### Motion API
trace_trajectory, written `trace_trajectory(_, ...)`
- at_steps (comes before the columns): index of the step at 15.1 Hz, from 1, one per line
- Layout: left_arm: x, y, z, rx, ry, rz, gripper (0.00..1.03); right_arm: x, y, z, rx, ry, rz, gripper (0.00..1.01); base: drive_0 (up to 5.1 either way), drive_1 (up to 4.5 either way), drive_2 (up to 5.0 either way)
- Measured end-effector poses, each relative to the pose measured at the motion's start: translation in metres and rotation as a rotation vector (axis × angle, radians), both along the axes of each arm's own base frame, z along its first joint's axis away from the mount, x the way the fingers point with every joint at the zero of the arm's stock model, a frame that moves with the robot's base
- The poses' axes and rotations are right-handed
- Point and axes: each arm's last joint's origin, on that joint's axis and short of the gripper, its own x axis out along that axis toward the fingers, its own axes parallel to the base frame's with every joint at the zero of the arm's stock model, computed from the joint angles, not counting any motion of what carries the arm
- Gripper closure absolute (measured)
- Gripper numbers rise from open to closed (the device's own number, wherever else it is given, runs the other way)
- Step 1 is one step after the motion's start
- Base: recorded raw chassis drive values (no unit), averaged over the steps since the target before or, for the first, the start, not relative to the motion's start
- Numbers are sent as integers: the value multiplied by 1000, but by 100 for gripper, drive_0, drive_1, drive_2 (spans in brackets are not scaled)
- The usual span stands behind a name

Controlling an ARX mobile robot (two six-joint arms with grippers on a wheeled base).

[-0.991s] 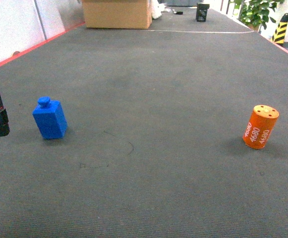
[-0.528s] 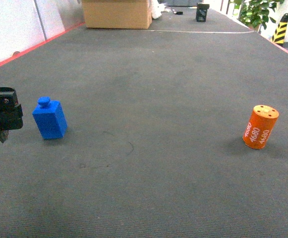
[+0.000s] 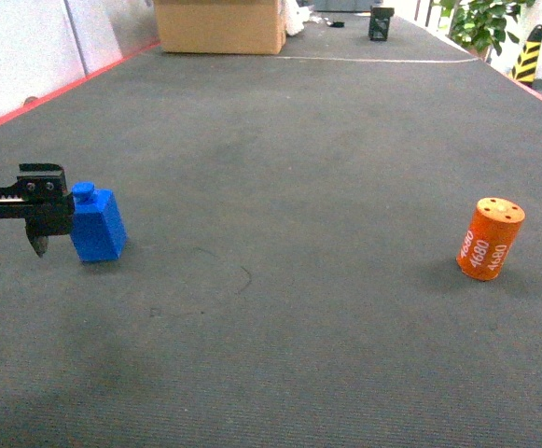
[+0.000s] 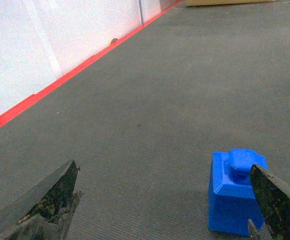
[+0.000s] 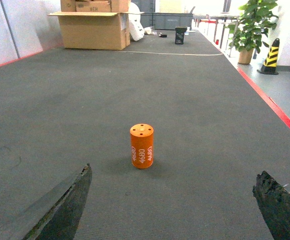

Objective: Sort blue parts and orange caps into right shelf containers

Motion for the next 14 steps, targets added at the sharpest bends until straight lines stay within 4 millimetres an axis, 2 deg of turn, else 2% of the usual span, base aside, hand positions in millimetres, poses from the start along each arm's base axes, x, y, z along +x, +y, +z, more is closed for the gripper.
trace_trajectory(8, 31, 1, -6, -7, 4, -10, 5, 0, 0, 0, 0, 0, 0, 3, 0, 0, 0)
trace_trajectory(14, 44, 2, -16, -5, 24, -1, 5, 0, 0, 0, 0, 0, 0, 3, 0, 0, 0)
